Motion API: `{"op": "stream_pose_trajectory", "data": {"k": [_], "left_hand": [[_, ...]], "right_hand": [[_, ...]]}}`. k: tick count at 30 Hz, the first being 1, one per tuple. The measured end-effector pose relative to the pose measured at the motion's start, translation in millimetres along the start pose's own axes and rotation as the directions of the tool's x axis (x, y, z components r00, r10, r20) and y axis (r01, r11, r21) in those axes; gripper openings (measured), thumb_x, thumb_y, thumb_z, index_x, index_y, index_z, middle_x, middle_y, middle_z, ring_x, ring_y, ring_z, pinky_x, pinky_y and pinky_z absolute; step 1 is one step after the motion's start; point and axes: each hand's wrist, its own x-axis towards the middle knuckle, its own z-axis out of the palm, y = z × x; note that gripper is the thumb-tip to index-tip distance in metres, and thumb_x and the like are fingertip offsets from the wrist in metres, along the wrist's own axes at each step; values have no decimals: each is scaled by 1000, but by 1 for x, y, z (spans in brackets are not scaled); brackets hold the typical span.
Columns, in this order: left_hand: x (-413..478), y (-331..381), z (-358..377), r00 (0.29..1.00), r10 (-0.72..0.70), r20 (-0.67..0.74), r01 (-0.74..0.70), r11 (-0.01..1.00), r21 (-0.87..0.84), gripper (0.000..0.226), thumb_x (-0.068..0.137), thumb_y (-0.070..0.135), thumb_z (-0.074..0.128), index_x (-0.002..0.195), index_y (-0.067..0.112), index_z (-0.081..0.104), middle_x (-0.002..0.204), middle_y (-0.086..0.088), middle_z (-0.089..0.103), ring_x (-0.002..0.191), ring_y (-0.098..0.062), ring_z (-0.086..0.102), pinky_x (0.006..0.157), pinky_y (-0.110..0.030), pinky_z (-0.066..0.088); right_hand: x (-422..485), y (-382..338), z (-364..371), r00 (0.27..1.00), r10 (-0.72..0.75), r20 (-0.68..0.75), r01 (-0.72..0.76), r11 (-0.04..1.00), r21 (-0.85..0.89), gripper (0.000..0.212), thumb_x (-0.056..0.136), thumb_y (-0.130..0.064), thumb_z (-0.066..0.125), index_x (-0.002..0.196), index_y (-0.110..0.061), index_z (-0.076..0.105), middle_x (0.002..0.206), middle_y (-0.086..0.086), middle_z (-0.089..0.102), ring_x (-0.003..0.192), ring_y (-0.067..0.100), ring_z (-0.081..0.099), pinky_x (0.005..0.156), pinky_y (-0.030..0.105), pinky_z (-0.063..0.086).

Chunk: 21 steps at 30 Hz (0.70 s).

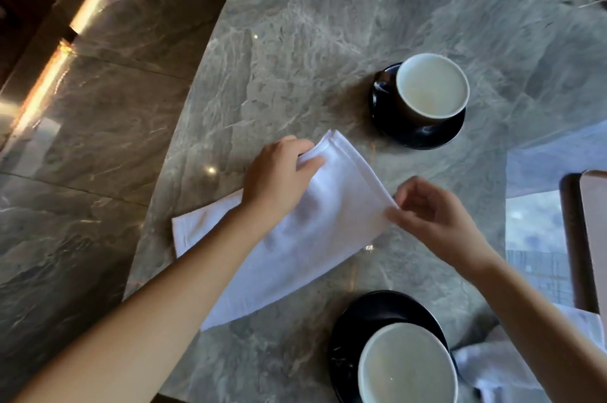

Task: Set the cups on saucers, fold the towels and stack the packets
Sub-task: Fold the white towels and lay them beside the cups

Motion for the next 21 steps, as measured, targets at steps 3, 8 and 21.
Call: {"op": "stream_pose_trajectory", "data": {"k": [3, 8, 21], "left_hand": [[11, 3, -33, 996, 72, -54, -76, 993, -88, 44, 86, 33, 55, 54, 14, 32, 50, 2, 28, 56, -20, 35, 55, -40, 34], [55, -12, -81, 981, 73, -179, -108, 975, -196, 38, 88, 19, 52, 61, -7, 49, 59, -10, 35, 61, -16, 31, 56, -32, 22], [-68, -92, -67, 965, 204, 167, -248, 918, 309, 19, 78, 22, 59, 96, 25, 55, 87, 17, 54, 88, -13, 58, 85, -28, 29]], "right_hand": [[18, -25, -2, 993, -72, -88, 89, 975, 205, 25, 85, 9, 57, 77, -14, 50, 69, -12, 59, 64, 0, 58, 62, 16, 54], [76, -83, 13, 959, -201, -201, 237, 955, 176, 28, 87, 3, 57, 75, -21, 50, 72, -10, 55, 63, 0, 55, 63, 25, 57], [41, -32, 100, 761, -235, 605, 634, 469, -615, 17, 81, -42, 63, 93, -30, 60, 94, -9, 59, 87, 11, 55, 71, 36, 50]]}}
